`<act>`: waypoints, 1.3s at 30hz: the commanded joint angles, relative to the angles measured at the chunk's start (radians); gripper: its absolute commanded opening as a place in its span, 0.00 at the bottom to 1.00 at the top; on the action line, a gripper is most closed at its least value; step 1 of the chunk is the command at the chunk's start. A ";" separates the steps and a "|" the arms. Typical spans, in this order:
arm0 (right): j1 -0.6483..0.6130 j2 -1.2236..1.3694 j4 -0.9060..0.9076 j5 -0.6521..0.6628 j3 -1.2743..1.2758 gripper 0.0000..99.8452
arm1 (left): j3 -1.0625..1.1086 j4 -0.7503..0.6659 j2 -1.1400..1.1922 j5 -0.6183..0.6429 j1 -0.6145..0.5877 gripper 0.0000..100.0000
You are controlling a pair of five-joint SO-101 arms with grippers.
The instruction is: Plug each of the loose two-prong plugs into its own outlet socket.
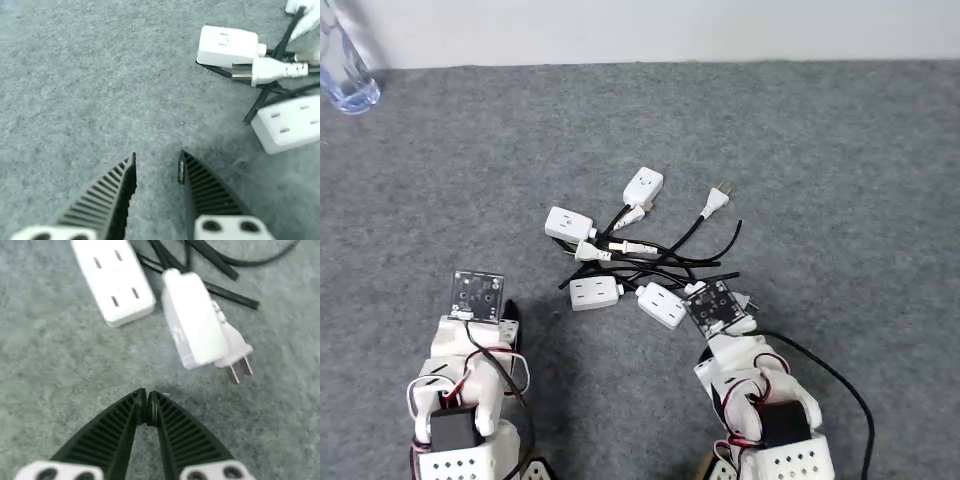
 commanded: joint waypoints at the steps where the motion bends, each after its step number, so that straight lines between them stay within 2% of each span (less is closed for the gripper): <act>1: -0.005 -0.010 -0.022 -0.002 0.014 0.01 | -0.025 0.068 -0.014 -0.143 0.002 0.14; 3: -0.004 -0.010 -0.024 -0.002 0.014 0.01 | -0.051 0.034 -0.014 -0.209 0.002 0.14; 5: -0.008 -0.012 -0.041 -0.002 0.002 0.01 | -0.099 -0.020 -0.014 -0.187 0.002 0.14; 12: -0.004 -0.012 -0.239 0.000 -0.167 0.01 | -0.208 -0.249 -0.014 -0.279 -0.006 0.14; 16: -0.004 -0.012 -0.363 0.000 -0.281 0.01 | -0.371 -0.305 -0.014 -0.169 -0.025 0.13; 18: -0.004 -0.012 -0.426 0.000 -0.339 0.01 | -0.487 -0.310 -0.014 -0.100 0.009 0.13; 21: 0.030 -0.012 -0.492 -0.003 -0.417 0.01 | -0.656 -0.298 -0.014 -0.078 0.072 0.13; 24: 0.076 -0.012 -0.501 -0.002 -0.512 0.01 | -0.848 -0.215 -0.012 -0.077 0.107 0.13; 30: 0.266 -0.012 -0.512 0.002 -0.660 0.01 | -1.098 -0.103 -0.008 -0.094 0.138 0.14; 35: 0.489 -0.065 -0.506 0.164 -0.680 0.01 | -1.124 0.035 -0.014 -0.232 0.132 0.14; 39: 0.498 -0.058 -0.479 0.132 -0.680 0.01 | -1.156 0.107 -0.015 -0.341 0.130 0.14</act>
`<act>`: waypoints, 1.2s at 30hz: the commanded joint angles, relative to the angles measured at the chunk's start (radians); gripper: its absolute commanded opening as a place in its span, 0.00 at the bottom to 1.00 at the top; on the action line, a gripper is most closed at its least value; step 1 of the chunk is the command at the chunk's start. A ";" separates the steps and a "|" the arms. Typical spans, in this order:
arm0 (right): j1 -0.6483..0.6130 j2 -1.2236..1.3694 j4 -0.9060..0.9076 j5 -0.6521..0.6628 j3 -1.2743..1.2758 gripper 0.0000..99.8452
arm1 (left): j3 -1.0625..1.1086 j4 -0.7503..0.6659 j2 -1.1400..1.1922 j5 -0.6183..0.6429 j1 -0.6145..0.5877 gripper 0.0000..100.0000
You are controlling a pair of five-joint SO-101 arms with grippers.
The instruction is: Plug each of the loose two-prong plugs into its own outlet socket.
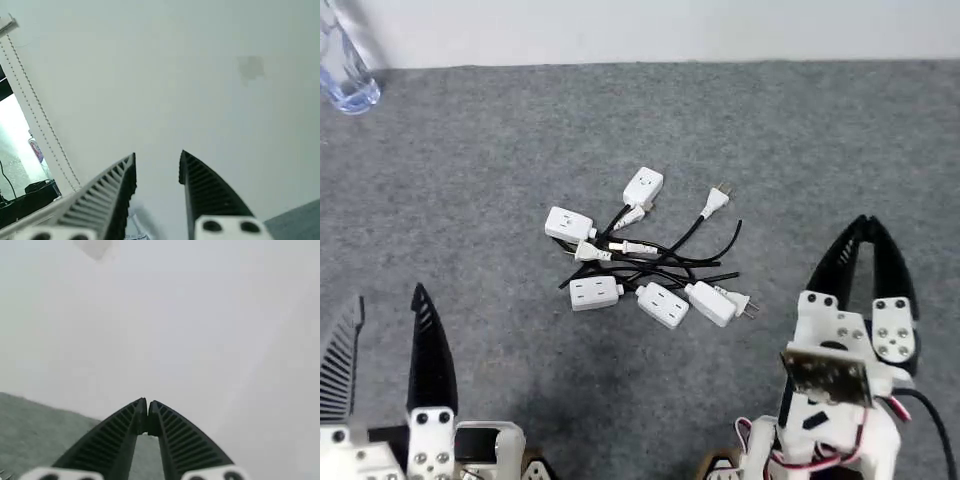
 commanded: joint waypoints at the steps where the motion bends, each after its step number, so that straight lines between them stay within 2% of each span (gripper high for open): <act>1: 0.012 -0.002 0.031 -0.032 -0.054 0.01 | -0.048 0.098 -0.009 -0.110 -0.002 0.14; 5: -0.019 -0.004 0.117 -0.034 -0.057 0.01 | -0.031 0.222 -0.009 -0.110 -0.002 0.22; 7: -0.008 -0.004 0.139 0.003 -0.054 0.06 | -0.002 0.213 -0.009 -0.110 -0.002 0.23; 9: -0.021 -0.004 0.127 -0.023 -0.058 0.13 | 0.042 0.107 -0.009 -0.069 -0.003 0.21; 11: -0.033 0.004 0.125 -0.078 -0.086 0.18 | 0.094 -0.051 -0.005 0.054 -0.066 0.18; 13: -0.068 0.019 0.182 -0.110 -0.150 0.18 | 0.143 -0.175 0.006 0.180 -0.196 0.17; 15: -0.142 0.059 0.294 -0.107 -0.252 0.16 | 0.162 -0.206 0.069 0.262 -0.258 0.18; 18: -0.251 0.191 0.404 -0.101 -0.381 0.16 | 0.130 -0.110 0.278 0.259 -0.253 0.20; 21: -0.291 0.363 0.464 -0.104 -0.486 0.16 | 0.021 -0.008 0.532 0.259 -0.201 0.20; 26: -0.302 0.641 0.529 -0.104 -0.608 0.16 | -0.295 0.173 0.907 0.253 -0.106 0.20; 29: -0.331 0.817 0.562 -0.123 -0.611 0.16 | -0.515 0.338 1.175 0.232 -0.025 0.20; 33: -0.364 1.027 0.573 -0.232 -0.572 0.16 | -0.809 0.485 1.539 0.120 0.052 0.20; 36: -0.371 1.121 0.562 -0.244 -0.545 0.16 | -1.026 0.506 1.774 -0.098 0.052 0.20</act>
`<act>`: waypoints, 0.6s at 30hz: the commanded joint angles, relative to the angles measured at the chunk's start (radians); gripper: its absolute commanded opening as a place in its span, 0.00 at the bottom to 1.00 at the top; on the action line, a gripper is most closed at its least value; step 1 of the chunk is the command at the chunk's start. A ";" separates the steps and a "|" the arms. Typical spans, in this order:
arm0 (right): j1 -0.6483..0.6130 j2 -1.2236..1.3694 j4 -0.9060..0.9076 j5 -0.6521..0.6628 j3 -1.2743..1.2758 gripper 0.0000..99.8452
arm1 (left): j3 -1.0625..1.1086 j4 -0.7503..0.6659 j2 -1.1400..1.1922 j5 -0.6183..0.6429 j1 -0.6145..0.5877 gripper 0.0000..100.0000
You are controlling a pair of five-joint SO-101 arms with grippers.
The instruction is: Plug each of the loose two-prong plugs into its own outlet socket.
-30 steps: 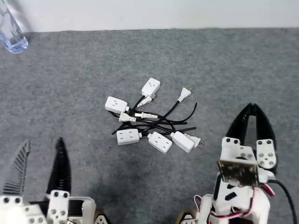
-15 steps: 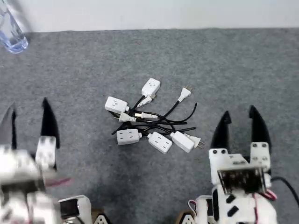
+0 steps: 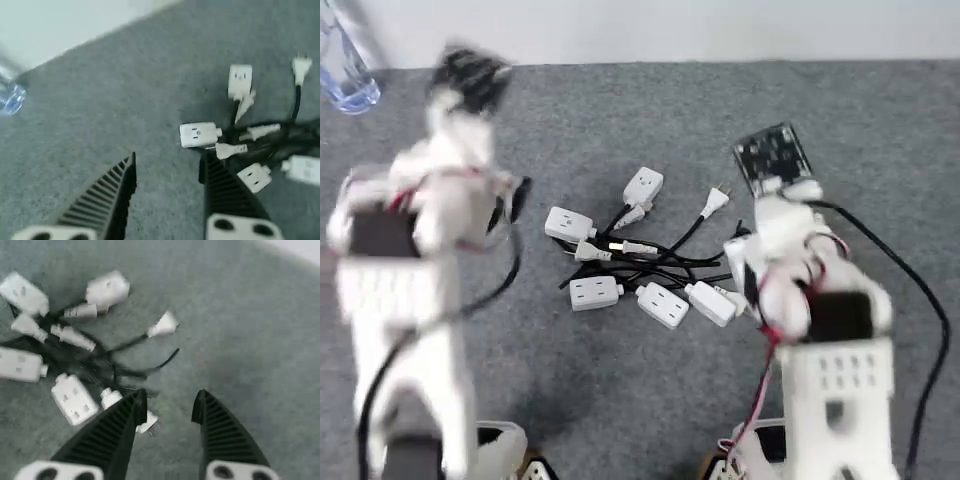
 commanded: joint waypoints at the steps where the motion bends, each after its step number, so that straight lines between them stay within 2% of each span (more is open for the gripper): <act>1: -0.016 0.099 -0.024 -0.017 0.031 0.16 | -0.380 0.041 0.393 -0.304 0.014 0.20; 4: -0.015 0.139 -0.090 -0.020 0.100 0.16 | -0.576 0.106 0.583 -0.476 0.018 0.20; 8: -0.016 0.162 -0.232 -0.025 0.242 0.16 | -0.785 0.176 0.789 -0.568 0.040 0.20; 13: -0.012 0.223 -0.515 -0.017 0.448 0.16 | -0.825 0.175 0.974 -0.740 0.005 0.20; 18: -0.012 0.354 -0.671 0.000 0.477 0.16 | -0.828 0.166 1.100 -0.858 -0.023 0.20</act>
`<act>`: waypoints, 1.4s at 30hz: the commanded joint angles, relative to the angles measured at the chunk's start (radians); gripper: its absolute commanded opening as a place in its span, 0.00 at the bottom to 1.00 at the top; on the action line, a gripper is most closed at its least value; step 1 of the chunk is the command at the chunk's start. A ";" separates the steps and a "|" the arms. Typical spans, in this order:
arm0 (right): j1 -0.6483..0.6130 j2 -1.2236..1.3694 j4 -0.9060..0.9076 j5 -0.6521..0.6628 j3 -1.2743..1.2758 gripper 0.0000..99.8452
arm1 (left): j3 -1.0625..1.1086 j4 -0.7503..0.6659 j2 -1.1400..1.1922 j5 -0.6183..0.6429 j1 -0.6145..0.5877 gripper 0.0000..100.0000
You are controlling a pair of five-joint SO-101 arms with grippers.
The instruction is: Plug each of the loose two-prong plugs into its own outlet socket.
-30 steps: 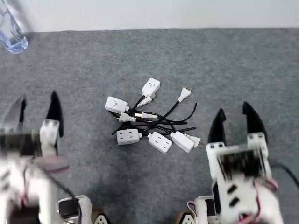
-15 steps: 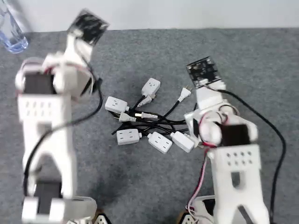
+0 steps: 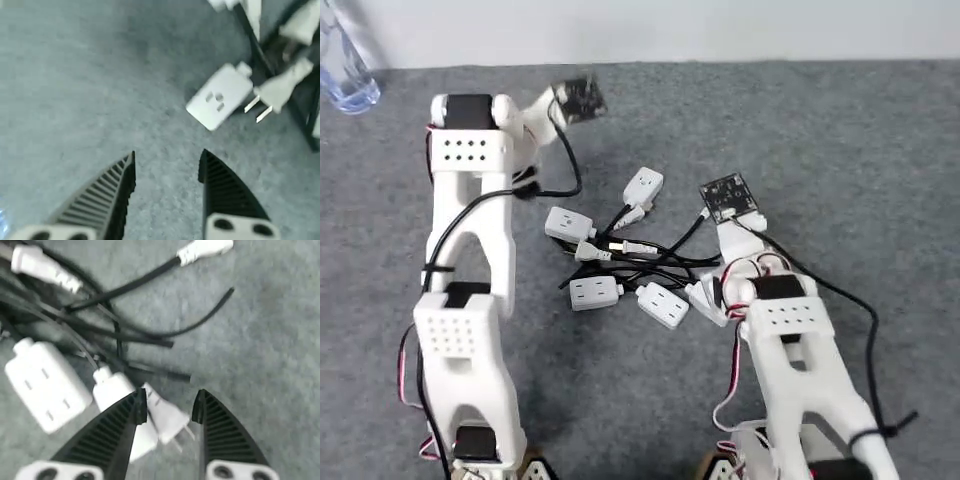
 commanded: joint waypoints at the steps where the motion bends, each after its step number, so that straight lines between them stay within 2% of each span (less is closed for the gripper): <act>1: -0.004 0.090 -0.124 0.038 -0.008 0.16 | -0.045 0.017 0.072 -0.084 -0.011 0.20; 4: -0.008 0.199 -0.174 0.087 -0.026 0.16 | -0.042 0.023 0.109 -0.135 -0.003 0.20; 10: -0.007 0.300 -0.090 0.069 -0.137 0.16 | -0.044 0.017 0.170 -0.164 0.003 0.20; 13: -0.008 0.303 -0.091 0.069 -0.138 0.16 | -0.044 0.015 0.196 -0.210 0.009 0.20; 22: -0.004 0.303 -0.088 0.071 -0.138 0.16 | -0.045 -0.060 0.265 -0.212 0.074 0.20; 28: -0.004 0.303 -0.084 0.069 -0.138 0.16 | -0.056 -0.137 0.319 -0.221 0.069 0.20; 42: -0.007 0.303 -0.084 0.077 -0.135 0.16 | -0.154 -0.118 0.416 -0.261 0.072 0.19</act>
